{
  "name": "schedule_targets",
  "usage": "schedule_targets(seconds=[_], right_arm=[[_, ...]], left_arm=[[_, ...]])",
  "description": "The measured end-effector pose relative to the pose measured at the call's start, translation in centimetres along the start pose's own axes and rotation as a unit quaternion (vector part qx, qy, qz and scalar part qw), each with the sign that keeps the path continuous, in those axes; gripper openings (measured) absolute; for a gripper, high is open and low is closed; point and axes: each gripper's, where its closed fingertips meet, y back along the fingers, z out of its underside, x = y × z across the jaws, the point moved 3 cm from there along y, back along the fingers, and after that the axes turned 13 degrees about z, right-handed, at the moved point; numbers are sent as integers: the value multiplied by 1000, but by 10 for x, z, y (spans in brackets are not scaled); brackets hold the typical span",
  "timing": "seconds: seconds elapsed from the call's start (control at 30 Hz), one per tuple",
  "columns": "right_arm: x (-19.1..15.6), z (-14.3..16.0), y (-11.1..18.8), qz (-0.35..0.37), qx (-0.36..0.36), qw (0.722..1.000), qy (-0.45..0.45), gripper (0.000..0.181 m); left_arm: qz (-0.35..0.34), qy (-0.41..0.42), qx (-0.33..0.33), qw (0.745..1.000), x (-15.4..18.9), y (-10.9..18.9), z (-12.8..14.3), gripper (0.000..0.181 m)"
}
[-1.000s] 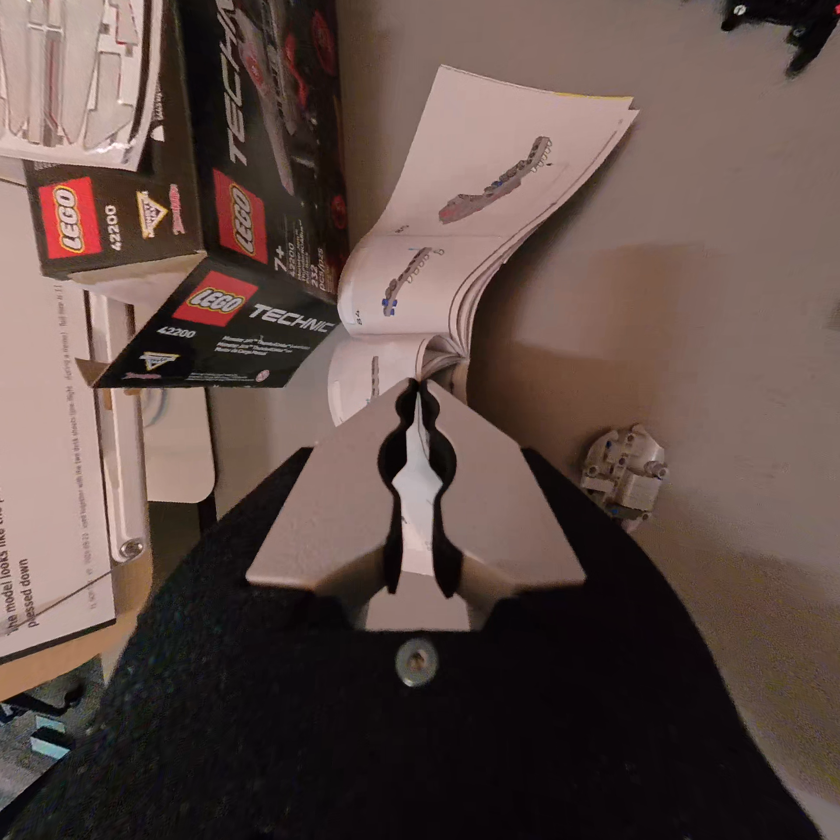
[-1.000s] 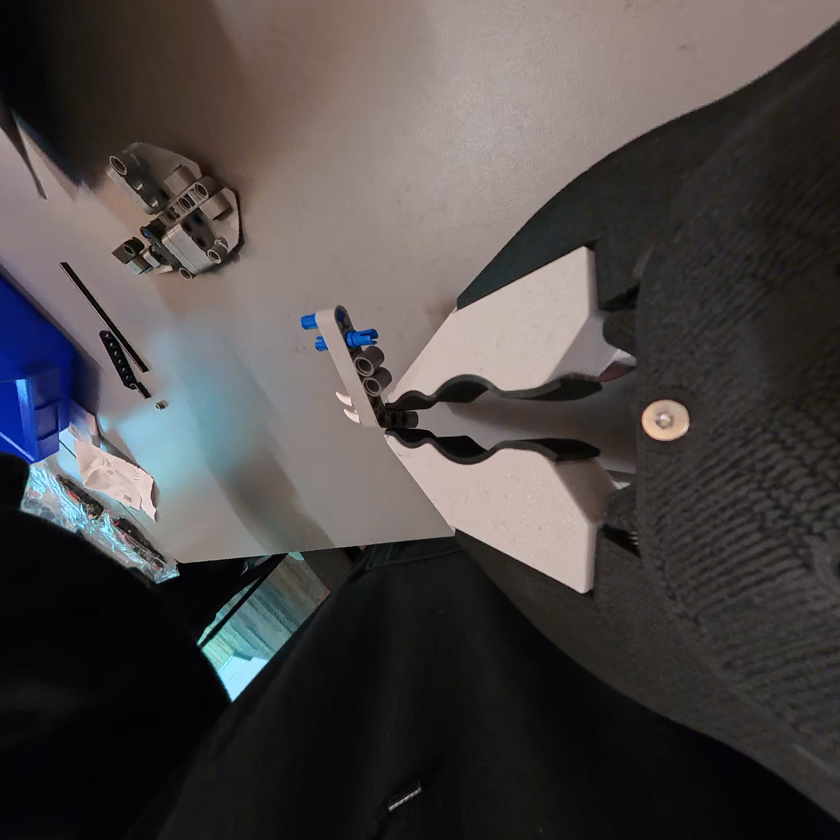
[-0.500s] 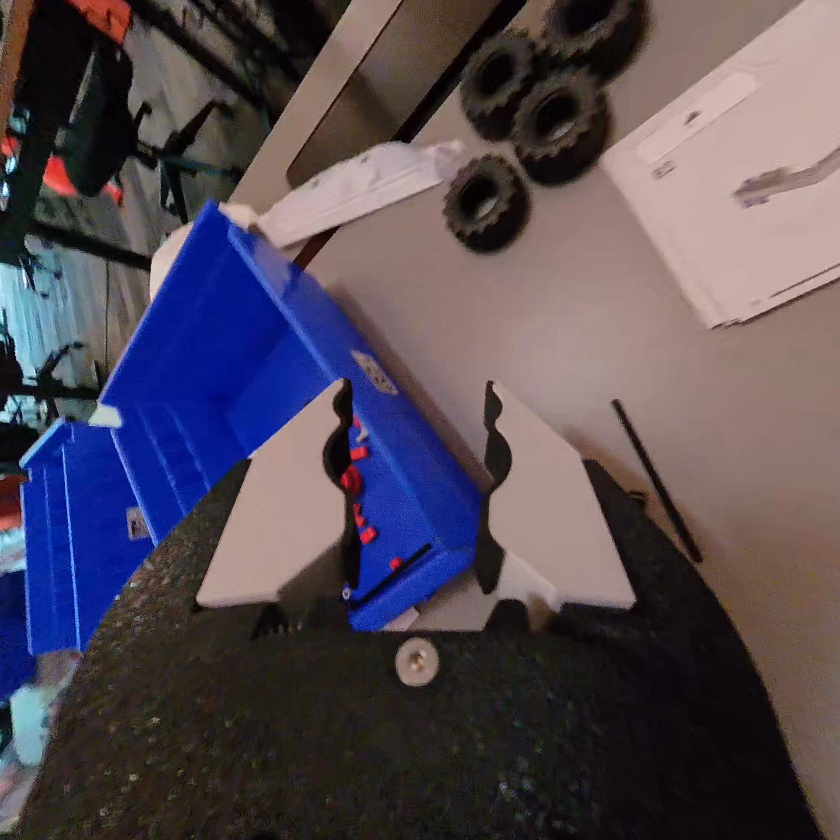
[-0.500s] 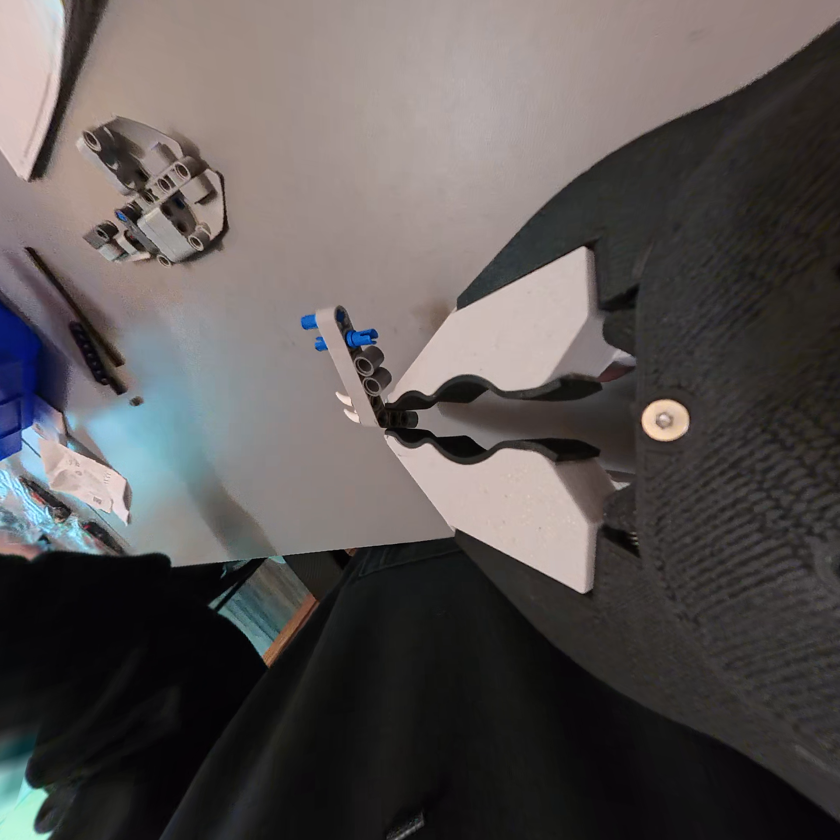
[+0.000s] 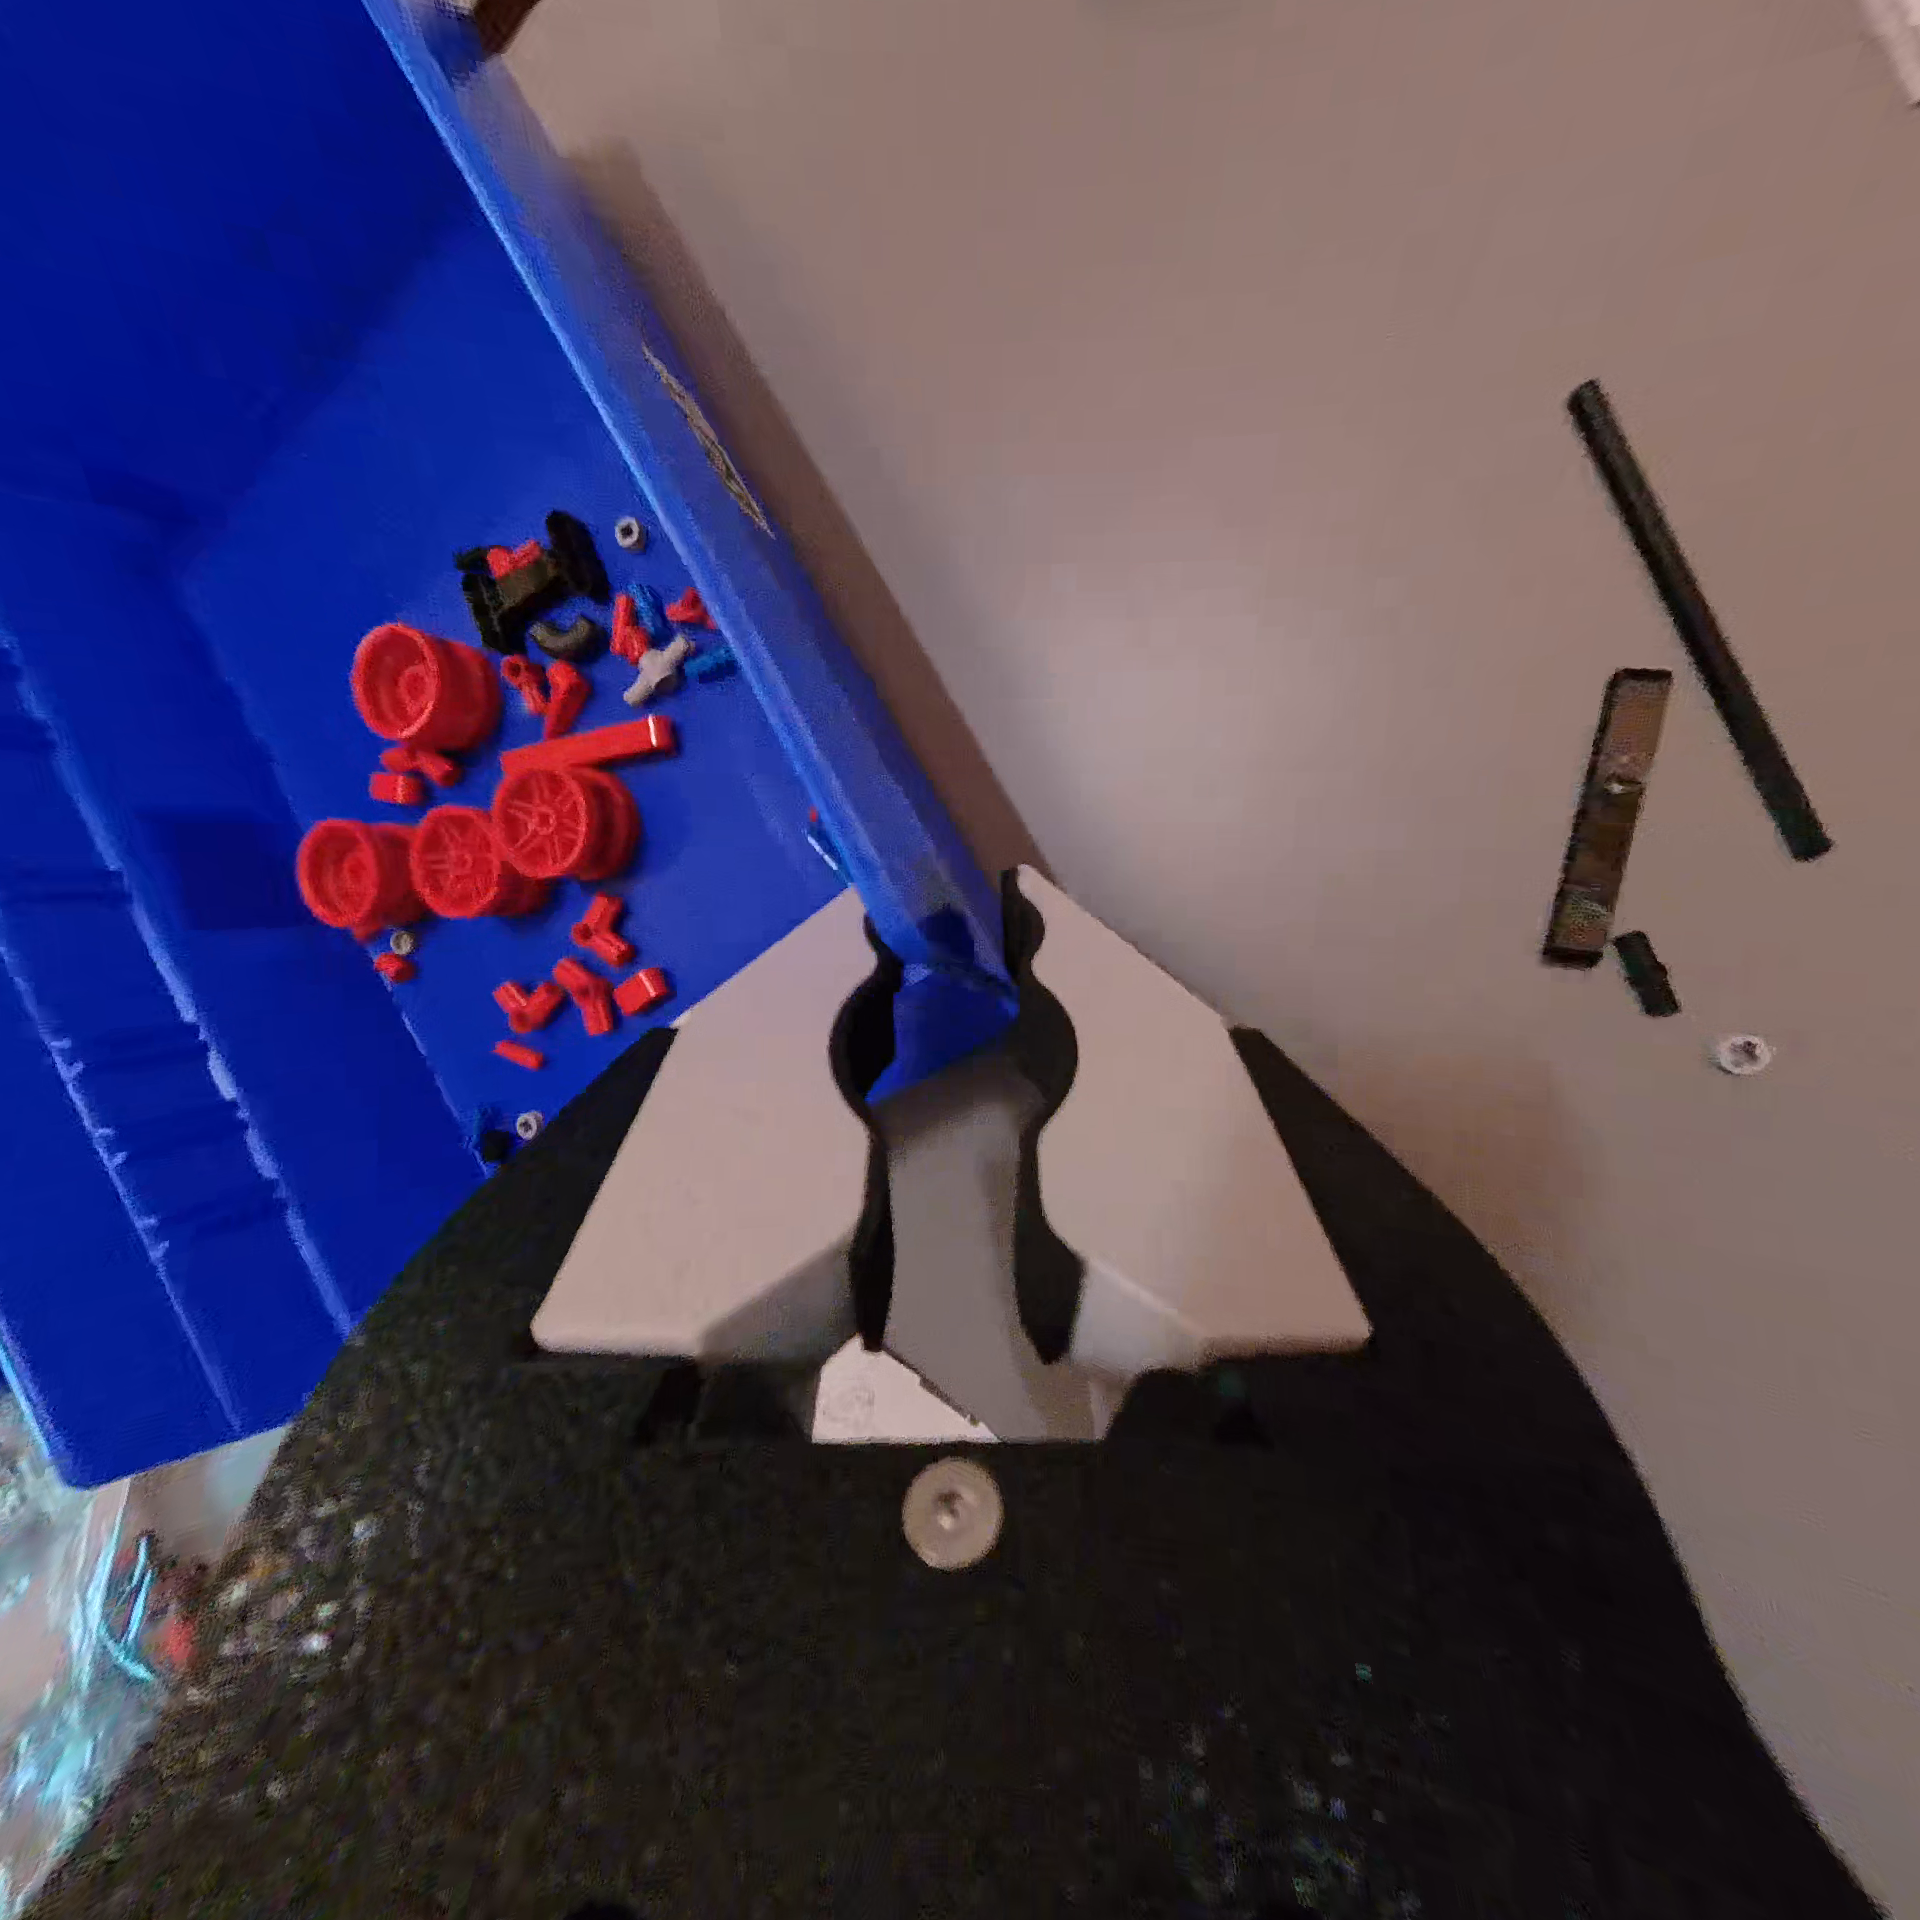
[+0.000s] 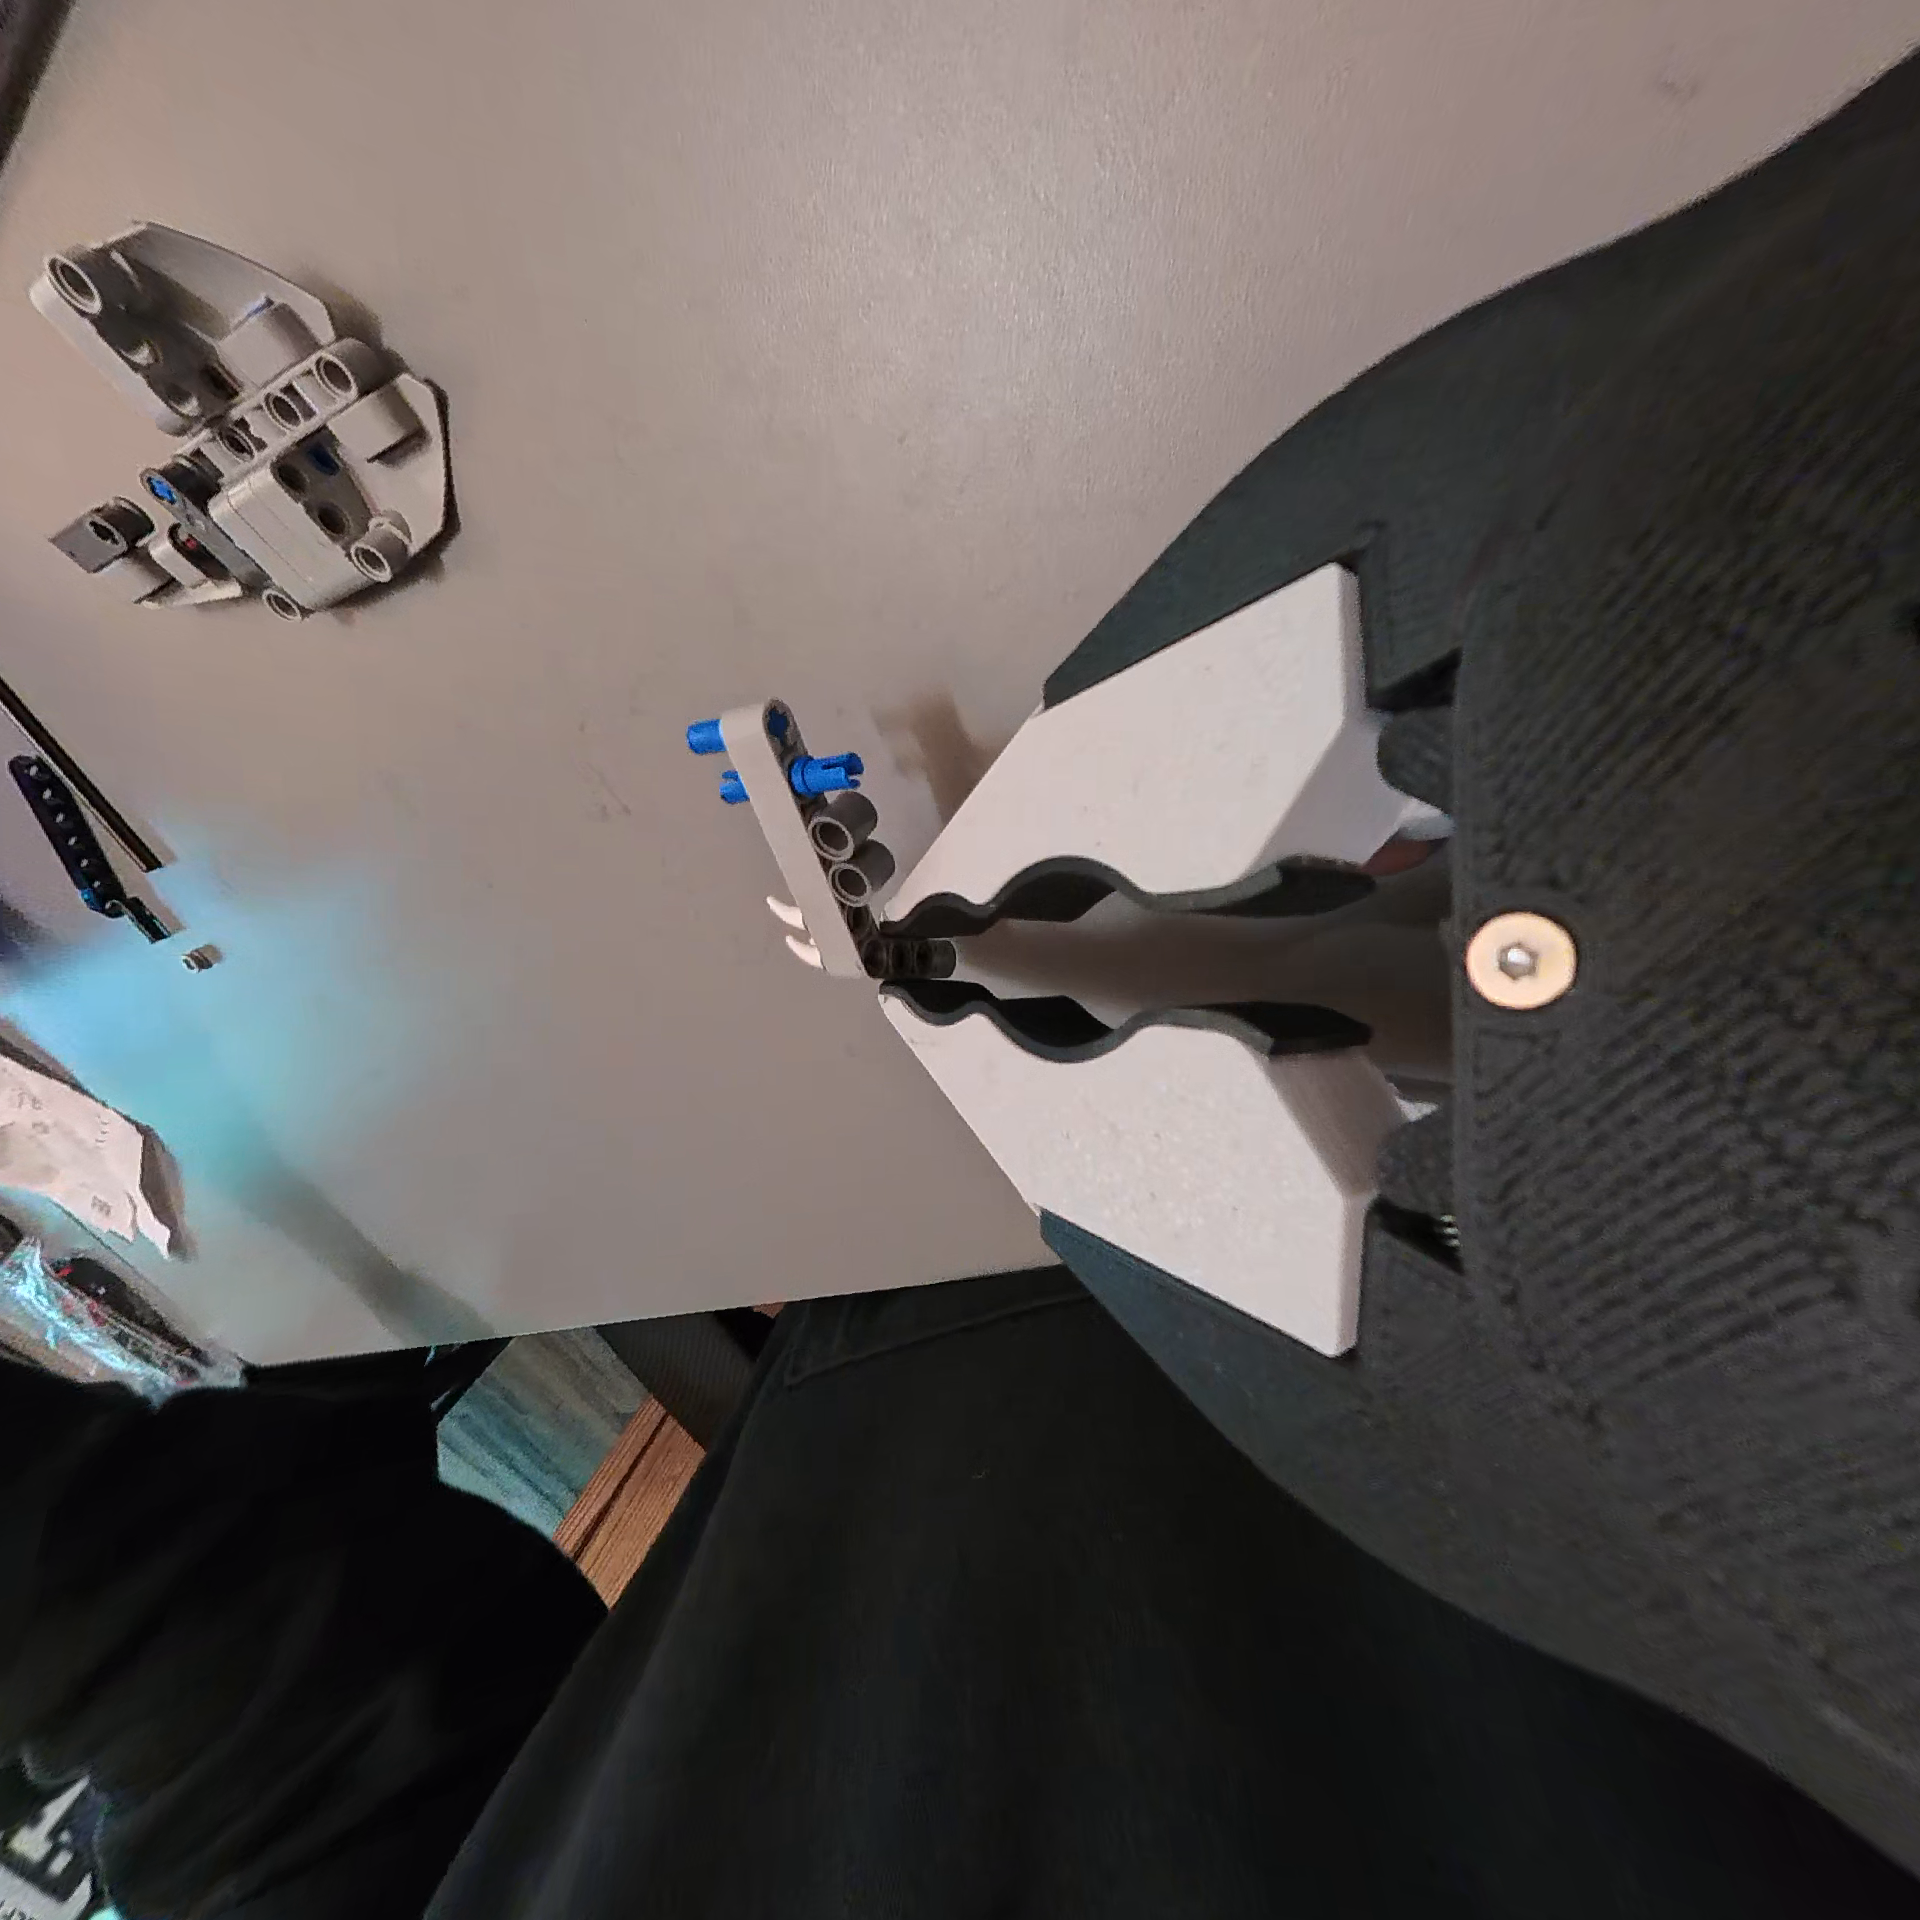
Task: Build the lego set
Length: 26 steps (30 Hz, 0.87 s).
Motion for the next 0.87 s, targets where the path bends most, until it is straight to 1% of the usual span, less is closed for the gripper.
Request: schedule_targets(seconds=[0.03, 0.07, 0.1, 0.13, 0.17, 0.2, 0.23, 0.27, 0.3, 0.33, 0.4, 0.47, 0.5, 0.53, 0.57, 0.6, 0.67, 0.73, 0.77, 0.8, 0.87], right_arm=[[0, 0, 0, -1, -1, 1000, -3, 6], [1, 0, 0, -3, -2, 1000, -5, 6], [1, 0, 0, -4, -2, 1000, -8, 6], [1, 0, 0, -6, -1, 1000, -9, 6], [1, -1, 1, -8, 0, 1000, -11, 6], [1, -1, 1, -9, 0, 1000, -12, 6], [1, 0, 0, -11, -2, 1000, -15, 6], [1, 0, 0, -13, -4, 1000, -18, 6], [1, 0, 0, -16, -5, 1000, -21, 6], [1, 0, 0, -19, -5, 1000, -23, 6], [1, -1, 1, -22, -4, 999, -25, 6], [1, 0, 1, -20, -5, 1000, -22, 6], [0, 0, 0, -17, -5, 1000, -17, 6], [0, 0, 0, -14, -5, 1000, -12, 6], [-1, 0, 0, -10, -4, 1000, -8, 6], [-1, 1, 1, -7, -3, 1000, -6, 6], [-1, 1, 2, -7, 0, 1000, -9, 6], [-2, 1, 4, -16, 5, 1000, -12, 6], [-2, 0, 4, -22, 6, 1000, -16, 6], [-2, 0, 4, -26, 5, 999, -20, 6], [-3, 1, 4, -32, 0, 999, -23, 6]], left_arm=[[-20, -5, 5, 1000, 1, 8, -4, 20], [-53, -9, 14, 998, 3, 21, -13, 31], [-71, -22, 43, 996, 13, 34, -29, 39], [-50, -46, 92, 993, 35, 42, -52, 37], [11, -79, 147, 986, 69, 43, -77, 34], [97, -115, 186, 971, 109, 40, -99, 34], [182, -141, 196, 953, 147, 34, -114, 35], [248, -157, 186, 938, 178, 24, -125, 38], [297, -170, 167, 925, 203, 12, -135, 42], [329, -180, 148, 915, 219, -3, -144, 47], [336, -193, 94, 917, 232, -38, -156, 48], [362, -204, -1, 910, 241, -65, -148, 48], [366, -196, -35, 909, 244, -75, -145, 47], [376, -189, -49, 906, 247, -81, -145, 41], [394, -177, -29, 901, 253, -80, -153, 32], [415, -164, -16, 895, 256, -76, -159, 28], [454, -110, 33, 884, 260, -65, -180, 20], [483, -51, 87, 870, 254, -53, -202, 12], [484, -39, 99, 869, 250, -51, -207, 8], [477, -34, 103, 872, 247, -53, -209, 8], [474, -25, 95, 875, 250, -59, -206, 8]])
